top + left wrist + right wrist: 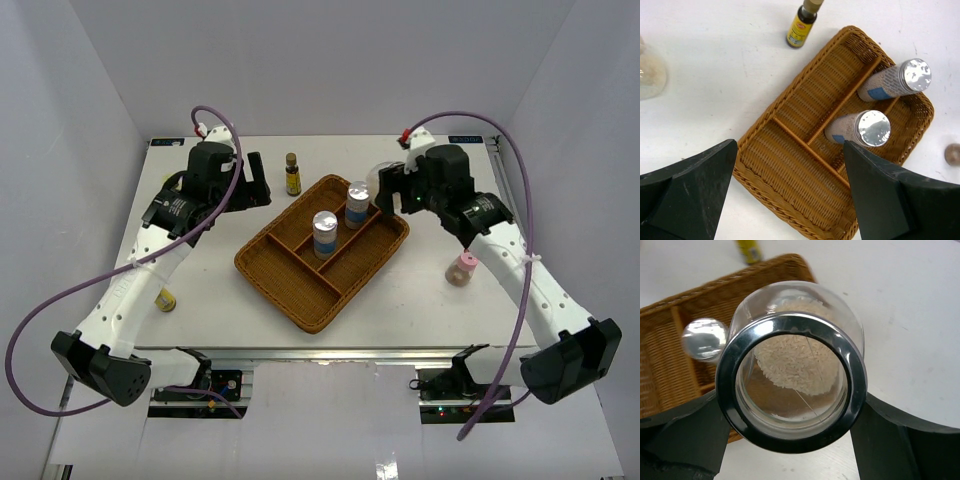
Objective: Organize the condiment bottles
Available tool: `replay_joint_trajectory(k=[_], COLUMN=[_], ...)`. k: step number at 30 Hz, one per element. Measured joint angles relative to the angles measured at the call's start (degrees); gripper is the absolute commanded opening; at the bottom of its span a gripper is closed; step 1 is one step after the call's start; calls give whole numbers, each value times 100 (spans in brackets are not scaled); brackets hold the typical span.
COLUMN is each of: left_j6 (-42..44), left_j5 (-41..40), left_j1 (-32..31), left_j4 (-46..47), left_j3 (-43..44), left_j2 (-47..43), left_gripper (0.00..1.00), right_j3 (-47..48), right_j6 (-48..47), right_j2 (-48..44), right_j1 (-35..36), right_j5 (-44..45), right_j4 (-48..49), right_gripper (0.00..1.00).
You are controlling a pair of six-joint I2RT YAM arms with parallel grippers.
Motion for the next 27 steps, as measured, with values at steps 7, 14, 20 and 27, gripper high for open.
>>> replay_joint_trajectory(k=[7, 14, 20, 27], left_j6=[-161, -219, -229, -201], left_j5=[198, 194, 113, 179], left_j1=[253, 549, 732, 1187], left_j4=[-267, -425, -488, -488], left_j3=[105, 131, 179, 181], left_j2=[-8, -243, -443, -449], left_gripper=[98, 98, 98, 98], right_j3=[497, 1200, 1245, 989], right_j6=[67, 242, 473, 725], right_j2=[26, 1040, 1794, 2052], right_j1=[1833, 3498, 4011, 4312], right_j5=[86, 771, 1145, 1492], right_j4=[-381, -670, -801, -576], right_gripper=[28, 27, 27, 27])
